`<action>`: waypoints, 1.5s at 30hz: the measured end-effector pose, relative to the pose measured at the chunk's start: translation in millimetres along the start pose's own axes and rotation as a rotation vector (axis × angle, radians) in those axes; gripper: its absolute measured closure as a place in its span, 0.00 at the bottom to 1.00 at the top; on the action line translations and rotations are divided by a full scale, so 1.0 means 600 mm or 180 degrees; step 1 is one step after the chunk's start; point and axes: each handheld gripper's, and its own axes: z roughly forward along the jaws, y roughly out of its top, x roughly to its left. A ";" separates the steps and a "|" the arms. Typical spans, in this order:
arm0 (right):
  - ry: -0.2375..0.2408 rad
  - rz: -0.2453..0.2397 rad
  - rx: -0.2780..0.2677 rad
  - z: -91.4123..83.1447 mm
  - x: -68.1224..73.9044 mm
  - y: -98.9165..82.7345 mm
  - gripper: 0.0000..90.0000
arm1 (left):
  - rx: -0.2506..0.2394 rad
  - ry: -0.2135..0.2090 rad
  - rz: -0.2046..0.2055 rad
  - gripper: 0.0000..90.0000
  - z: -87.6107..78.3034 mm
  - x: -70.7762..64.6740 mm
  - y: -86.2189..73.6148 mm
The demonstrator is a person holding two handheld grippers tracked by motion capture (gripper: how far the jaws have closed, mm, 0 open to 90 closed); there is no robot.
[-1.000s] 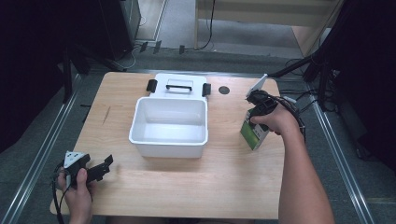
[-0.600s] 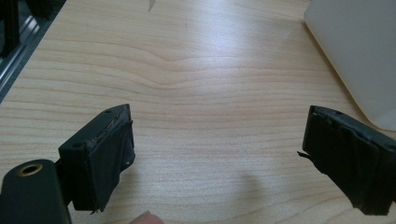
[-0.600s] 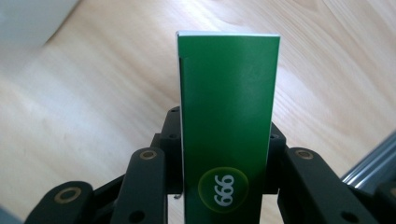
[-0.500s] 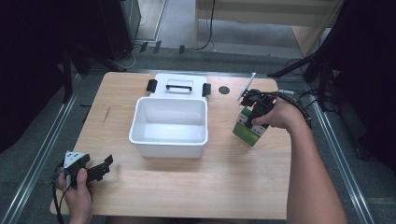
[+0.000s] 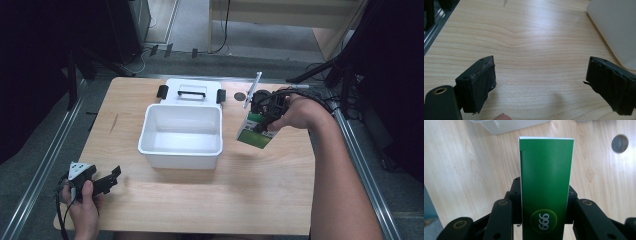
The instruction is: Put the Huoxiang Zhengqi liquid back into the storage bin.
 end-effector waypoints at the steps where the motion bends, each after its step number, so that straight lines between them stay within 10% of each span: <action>1: -0.0001 -0.0053 0.0006 -0.003 0.001 0.002 0.72 | 0.0000 -0.0001 0.0000 0.11 0.000 0.000 0.000; 23: -0.0083 -0.0367 -0.0038 -0.085 0.020 0.085 0.72 | 0.0009 -0.0002 0.0002 0.11 0.000 0.001 0.000; 45: -0.0038 -0.0586 -0.0073 -0.079 0.050 0.205 0.72 | 0.0004 -0.0017 -0.0011 0.11 0.000 0.001 0.000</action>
